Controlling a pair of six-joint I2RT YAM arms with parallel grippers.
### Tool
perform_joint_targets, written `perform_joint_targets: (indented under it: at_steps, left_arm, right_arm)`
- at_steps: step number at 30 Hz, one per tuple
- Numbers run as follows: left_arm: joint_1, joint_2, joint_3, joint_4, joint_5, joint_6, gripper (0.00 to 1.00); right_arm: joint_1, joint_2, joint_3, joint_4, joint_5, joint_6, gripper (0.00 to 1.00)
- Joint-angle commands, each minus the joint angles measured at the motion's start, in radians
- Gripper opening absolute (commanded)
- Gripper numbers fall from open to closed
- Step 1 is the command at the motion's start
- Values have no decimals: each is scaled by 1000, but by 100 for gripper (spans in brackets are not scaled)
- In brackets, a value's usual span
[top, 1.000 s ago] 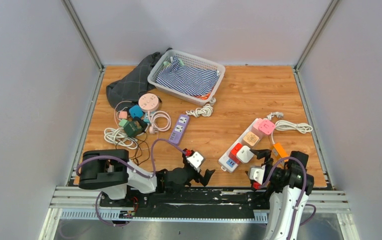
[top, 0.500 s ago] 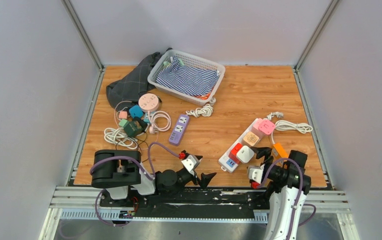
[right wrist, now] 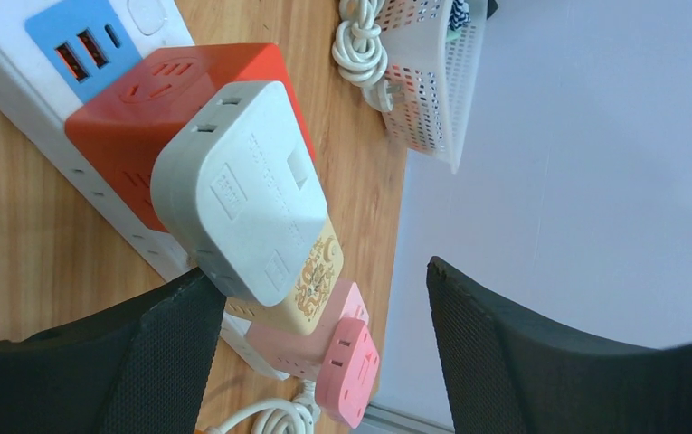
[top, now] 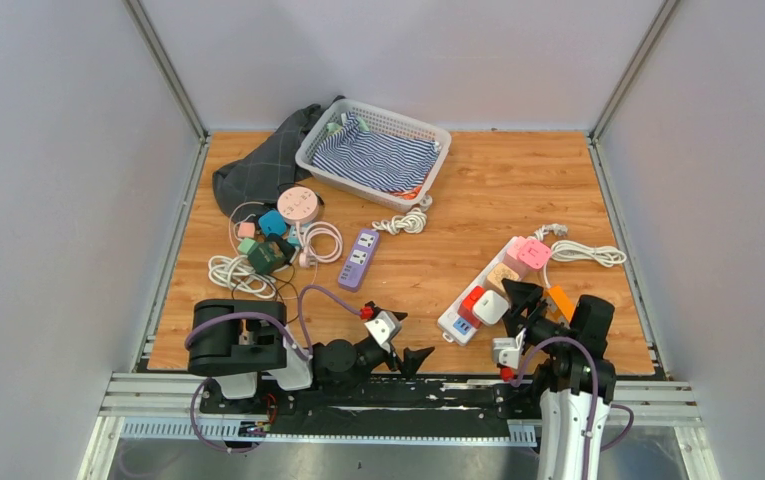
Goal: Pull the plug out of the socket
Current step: Remove the plug from the socket.
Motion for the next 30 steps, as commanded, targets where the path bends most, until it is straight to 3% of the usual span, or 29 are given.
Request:
perform_joint_targets:
  at_steps: [1, 10, 24, 30]
  left_arm:
    - [-4, 15, 12, 44, -1, 15, 100]
    - [-4, 23, 15, 43, 13, 15, 100]
    - [-4, 33, 30, 33, 26, 19, 100]
    - [-4, 35, 34, 32, 47, 24, 100]
  right_arm:
    - [18, -27, 7, 37, -22, 68, 80]
    - [18, -40, 56, 38, -70, 204, 74]
    - [24, 100, 142, -112, -92, 138, 66]
    - [61, 185, 183, -125, -51, 202, 60]
